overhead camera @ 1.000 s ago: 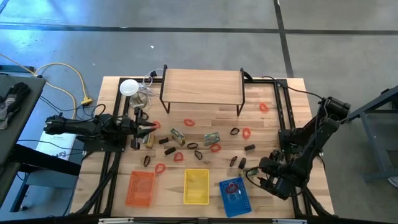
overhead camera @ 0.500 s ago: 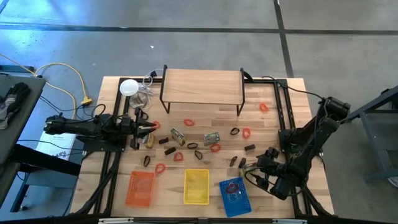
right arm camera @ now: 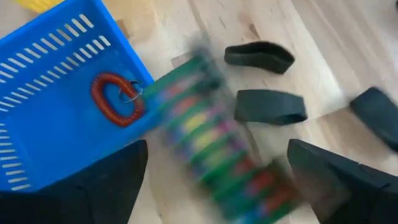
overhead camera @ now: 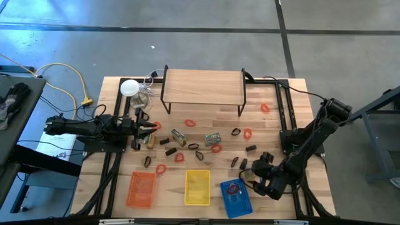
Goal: Pick & Place Office Desk Supplies
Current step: Put the yellow crayon box into the yellow bin
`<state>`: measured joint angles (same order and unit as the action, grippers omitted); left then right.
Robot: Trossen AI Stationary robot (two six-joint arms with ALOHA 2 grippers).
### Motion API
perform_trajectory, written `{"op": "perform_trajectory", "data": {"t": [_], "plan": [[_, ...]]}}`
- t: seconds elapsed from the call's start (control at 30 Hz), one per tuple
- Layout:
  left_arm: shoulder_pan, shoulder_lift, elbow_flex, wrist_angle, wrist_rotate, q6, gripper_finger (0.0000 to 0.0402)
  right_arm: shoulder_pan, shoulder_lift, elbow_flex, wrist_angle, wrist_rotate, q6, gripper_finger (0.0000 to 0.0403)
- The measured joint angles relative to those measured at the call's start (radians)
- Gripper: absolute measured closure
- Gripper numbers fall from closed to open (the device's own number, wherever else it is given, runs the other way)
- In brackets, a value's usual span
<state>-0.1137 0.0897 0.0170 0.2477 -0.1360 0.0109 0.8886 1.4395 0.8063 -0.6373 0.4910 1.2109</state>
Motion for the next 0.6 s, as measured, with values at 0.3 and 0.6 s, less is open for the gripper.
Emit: {"op": "perform_trajectory", "data": {"t": [0.3, 0.6], "plan": [[0.000, 0.000, 0.000, 0.000, 0.000, 0.000, 0.0325, -0.001, 0.029, 0.000, 0.013, -0.025, -0.038, 0.0168], [0.000, 0.000, 0.000, 0.000, 0.000, -0.001, 0.0325, -0.001, 0.028, 0.000, 0.011, -0.019, -0.146, 0.0326]]}}
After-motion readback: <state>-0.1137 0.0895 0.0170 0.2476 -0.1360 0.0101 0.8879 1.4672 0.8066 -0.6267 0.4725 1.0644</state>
